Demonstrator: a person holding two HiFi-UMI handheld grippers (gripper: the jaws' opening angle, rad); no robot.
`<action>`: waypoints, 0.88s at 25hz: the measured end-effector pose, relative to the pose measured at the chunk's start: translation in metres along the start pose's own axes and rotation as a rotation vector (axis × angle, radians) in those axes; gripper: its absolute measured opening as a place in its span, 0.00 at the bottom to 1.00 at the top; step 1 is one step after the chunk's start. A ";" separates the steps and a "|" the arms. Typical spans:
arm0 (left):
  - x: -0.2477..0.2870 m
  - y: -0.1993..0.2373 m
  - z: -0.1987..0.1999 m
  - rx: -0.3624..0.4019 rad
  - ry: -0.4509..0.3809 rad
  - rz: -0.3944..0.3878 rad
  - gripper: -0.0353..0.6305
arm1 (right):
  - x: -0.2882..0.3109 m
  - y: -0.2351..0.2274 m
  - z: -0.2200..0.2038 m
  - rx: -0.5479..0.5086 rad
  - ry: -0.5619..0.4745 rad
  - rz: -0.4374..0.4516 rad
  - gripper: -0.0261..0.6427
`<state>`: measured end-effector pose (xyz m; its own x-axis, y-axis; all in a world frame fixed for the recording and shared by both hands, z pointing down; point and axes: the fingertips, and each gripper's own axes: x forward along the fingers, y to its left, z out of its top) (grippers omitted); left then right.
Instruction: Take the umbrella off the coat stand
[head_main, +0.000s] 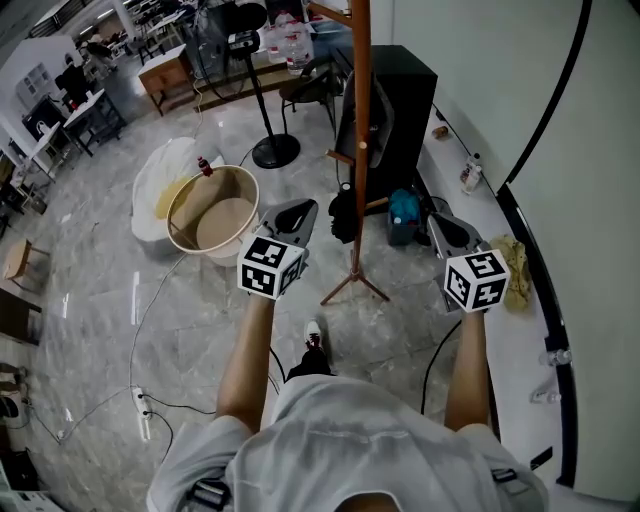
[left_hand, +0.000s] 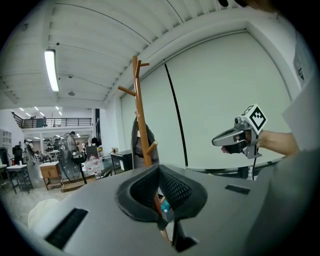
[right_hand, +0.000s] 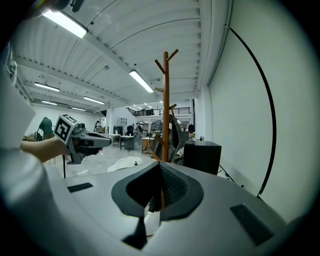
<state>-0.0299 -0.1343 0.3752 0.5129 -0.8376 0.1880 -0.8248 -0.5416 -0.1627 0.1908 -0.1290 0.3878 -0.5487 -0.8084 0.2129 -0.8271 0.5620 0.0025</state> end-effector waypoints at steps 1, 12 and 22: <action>0.006 0.007 0.001 -0.006 -0.008 -0.002 0.07 | 0.008 -0.003 0.001 0.001 0.003 -0.006 0.07; 0.105 0.046 -0.045 -0.036 0.092 -0.286 0.37 | 0.089 -0.030 -0.003 0.064 0.070 -0.090 0.07; 0.182 0.047 -0.140 -0.040 0.264 -0.571 0.49 | 0.140 -0.042 -0.048 0.147 0.185 -0.226 0.07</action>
<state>-0.0085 -0.3027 0.5369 0.8031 -0.3687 0.4681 -0.4494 -0.8906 0.0695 0.1544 -0.2577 0.4641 -0.3287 -0.8568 0.3972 -0.9416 0.3298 -0.0680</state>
